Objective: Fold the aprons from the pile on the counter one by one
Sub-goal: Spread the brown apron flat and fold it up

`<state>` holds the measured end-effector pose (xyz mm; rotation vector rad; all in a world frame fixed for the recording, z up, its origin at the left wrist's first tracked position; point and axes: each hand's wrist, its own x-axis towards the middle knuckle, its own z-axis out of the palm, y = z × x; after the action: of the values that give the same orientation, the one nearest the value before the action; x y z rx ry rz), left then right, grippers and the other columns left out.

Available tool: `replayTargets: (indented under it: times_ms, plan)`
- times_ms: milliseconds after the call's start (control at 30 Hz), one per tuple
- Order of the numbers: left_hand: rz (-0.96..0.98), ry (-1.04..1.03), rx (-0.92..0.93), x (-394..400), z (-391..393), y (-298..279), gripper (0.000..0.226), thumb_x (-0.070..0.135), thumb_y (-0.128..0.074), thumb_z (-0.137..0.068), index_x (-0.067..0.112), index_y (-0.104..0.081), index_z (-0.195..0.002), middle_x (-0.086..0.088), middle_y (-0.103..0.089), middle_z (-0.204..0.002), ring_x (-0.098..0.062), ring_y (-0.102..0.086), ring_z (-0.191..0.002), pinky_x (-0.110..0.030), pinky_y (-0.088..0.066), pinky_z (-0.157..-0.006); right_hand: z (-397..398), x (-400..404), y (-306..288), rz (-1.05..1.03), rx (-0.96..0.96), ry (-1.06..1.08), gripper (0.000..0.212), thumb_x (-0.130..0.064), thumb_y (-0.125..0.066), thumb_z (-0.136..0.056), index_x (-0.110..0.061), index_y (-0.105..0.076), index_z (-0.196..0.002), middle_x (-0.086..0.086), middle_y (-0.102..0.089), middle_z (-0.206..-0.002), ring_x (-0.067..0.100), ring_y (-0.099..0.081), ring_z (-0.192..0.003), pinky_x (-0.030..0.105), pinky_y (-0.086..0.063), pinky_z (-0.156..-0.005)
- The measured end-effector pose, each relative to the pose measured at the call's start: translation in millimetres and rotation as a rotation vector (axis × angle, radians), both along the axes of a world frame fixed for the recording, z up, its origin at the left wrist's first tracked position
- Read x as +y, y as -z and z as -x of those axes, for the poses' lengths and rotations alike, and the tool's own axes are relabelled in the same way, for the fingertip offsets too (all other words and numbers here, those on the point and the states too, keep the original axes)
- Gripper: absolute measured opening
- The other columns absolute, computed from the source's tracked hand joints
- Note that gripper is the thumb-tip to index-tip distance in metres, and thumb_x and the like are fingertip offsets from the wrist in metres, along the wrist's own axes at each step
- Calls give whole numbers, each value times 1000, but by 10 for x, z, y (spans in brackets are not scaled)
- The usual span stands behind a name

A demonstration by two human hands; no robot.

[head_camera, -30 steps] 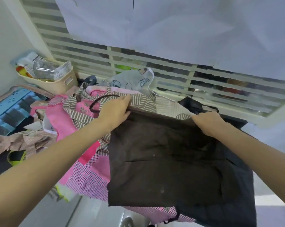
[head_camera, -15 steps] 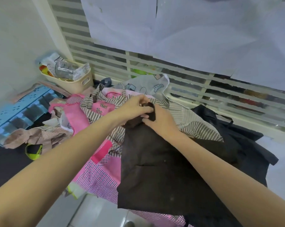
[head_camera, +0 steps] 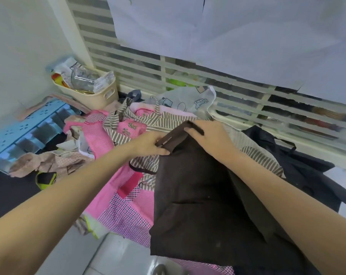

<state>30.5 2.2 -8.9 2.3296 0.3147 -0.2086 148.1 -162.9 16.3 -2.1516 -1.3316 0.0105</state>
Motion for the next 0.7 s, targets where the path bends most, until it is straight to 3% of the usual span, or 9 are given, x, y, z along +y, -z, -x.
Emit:
replayTargets:
  times_ms: [67, 100, 200, 300, 367, 433, 533, 633, 700]
  plan:
    - [-52, -16, -59, -34, -76, 44, 20, 4, -69, -80, 13, -59, -95, 13, -57, -77, 2, -52, -67, -7, -37, -59, -36, 20, -70, 44, -61, -15, 34, -36, -47, -97, -9, -68, -104, 11, -69, -91, 26, -61, -87, 26, -42, -75]
    - [-70, -39, -86, -34, -105, 63, 16, 4, -69, -80, 14, -59, -88, 11, -56, -75, -3, -51, -68, -9, -37, -59, -77, 35, -123, 96, -106, 2, 39, -40, -43, -98, -9, -67, -96, 11, -66, -85, 27, -61, -84, 32, -45, -74]
    - [-171, -139, -119, -86, -165, 115, 32, 13, -69, -82, 20, -44, -63, 9, -49, -61, -15, -51, -64, -19, -36, -54, -208, 90, -298, 200, -188, 61, 44, -43, -37, -99, -11, -53, -75, 6, -53, -72, 28, -58, -78, 36, -43, -68]
    - [-247, -111, 3, -126, -235, 116, 17, 20, -73, -79, 11, -60, -87, -4, -65, -89, -26, -62, -90, -30, -47, -69, -284, 158, -397, 254, -220, -16, 43, -40, -36, -100, -8, -59, -83, 8, -57, -78, 27, -57, -81, 35, -43, -68]
    - [7, -77, 148, -62, -264, 26, 43, 19, -75, -75, 7, -58, -114, -2, -64, -111, -24, -61, -105, -26, -53, -78, -327, 199, -461, 317, -237, -43, 42, -39, -36, -100, -10, -59, -82, 2, -51, -74, 23, -51, -78, 32, -37, -66]
    - [285, -33, 185, 10, -252, -136, 54, 14, -74, -78, 13, -51, -127, 1, -61, -123, -17, -59, -112, -34, -52, -92, -392, 235, -530, 322, -243, -61, 39, -39, -38, -99, -14, -58, -77, -2, -48, -69, 22, -50, -78, 33, -39, -68]
    - [354, 27, 162, 111, -236, -340, 55, 7, -68, -84, 20, -48, -134, 11, -54, -131, -3, -49, -121, -25, -44, -100, -515, 292, -576, 278, -203, -129, 33, -34, -45, -98, -12, -69, -103, 5, -66, -94, 25, -57, -92, 36, -45, -79]
    - [371, 46, 164, 182, -283, -392, 42, 7, -68, -83, 22, -59, -121, 10, -58, -127, -6, -54, -117, -27, -47, -97, -605, 361, -591, 268, -159, -164, 32, -32, -48, -97, -11, -69, -111, 7, -67, -104, 25, -58, -96, 38, -44, -82]
    - [347, 47, 173, 154, -337, -410, 21, 8, -70, -82, 24, -66, -96, 3, -69, -101, -13, -63, -91, -28, -53, -82, -660, 396, -585, 272, -152, -180, 32, -31, -48, -97, -9, -69, -109, 8, -67, -103, 24, -58, -95, 37, -44, -82]
